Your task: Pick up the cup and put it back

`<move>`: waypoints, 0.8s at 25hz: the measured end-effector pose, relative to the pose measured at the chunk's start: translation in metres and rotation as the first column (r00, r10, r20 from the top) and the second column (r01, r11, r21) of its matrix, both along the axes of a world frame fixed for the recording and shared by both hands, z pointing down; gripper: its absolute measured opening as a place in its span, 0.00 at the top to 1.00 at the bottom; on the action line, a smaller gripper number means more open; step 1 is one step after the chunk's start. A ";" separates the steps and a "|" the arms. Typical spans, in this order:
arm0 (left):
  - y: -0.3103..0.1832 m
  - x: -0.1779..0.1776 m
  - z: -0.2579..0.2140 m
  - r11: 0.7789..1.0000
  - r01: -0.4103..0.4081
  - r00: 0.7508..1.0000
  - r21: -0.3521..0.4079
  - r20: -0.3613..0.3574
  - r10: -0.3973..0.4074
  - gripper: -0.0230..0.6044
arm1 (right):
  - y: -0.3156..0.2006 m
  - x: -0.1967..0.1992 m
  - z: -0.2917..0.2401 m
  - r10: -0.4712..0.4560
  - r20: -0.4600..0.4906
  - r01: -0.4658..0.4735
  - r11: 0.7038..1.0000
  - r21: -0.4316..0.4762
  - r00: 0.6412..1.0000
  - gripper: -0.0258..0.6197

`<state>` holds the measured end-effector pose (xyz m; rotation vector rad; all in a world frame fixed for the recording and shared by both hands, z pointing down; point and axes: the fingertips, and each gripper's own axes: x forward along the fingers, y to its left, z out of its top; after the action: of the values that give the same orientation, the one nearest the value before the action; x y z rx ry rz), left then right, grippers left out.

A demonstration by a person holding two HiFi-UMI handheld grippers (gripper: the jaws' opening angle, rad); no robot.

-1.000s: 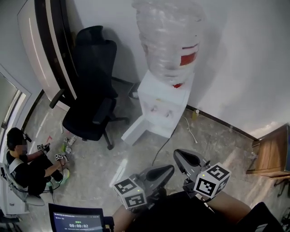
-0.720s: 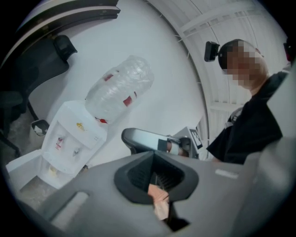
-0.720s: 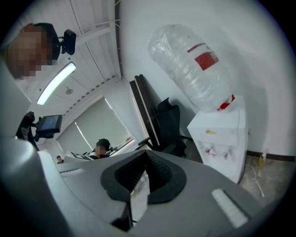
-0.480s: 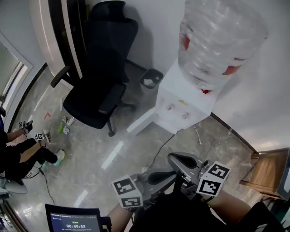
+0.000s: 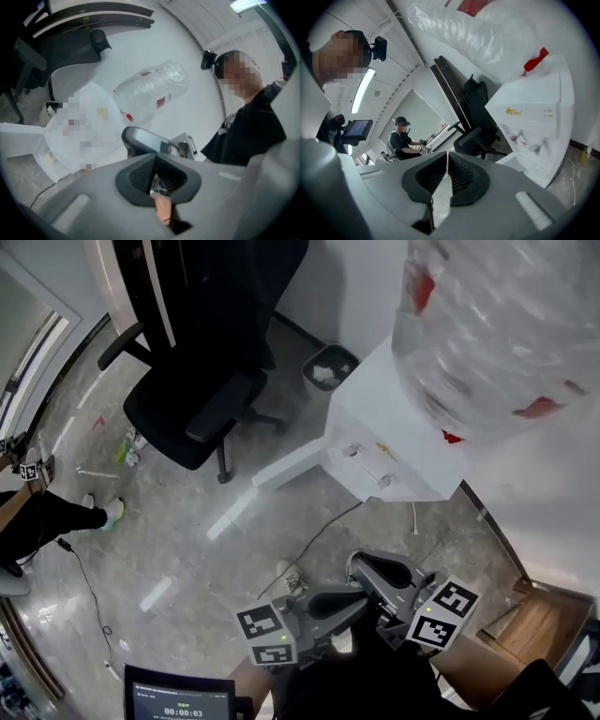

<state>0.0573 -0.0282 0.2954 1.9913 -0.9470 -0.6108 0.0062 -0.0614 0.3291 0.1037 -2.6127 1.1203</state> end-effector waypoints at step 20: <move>-0.032 -0.027 0.329 0.992 0.083 0.674 0.096 0.728 -0.127 0.96 | -0.059 0.018 0.359 -0.075 -0.290 0.199 0.884 0.423 0.954 0.91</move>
<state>0.0298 -0.0601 0.6247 2.2778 -1.5404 0.1690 0.0239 -0.1209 0.6882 0.1505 -2.5311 0.4014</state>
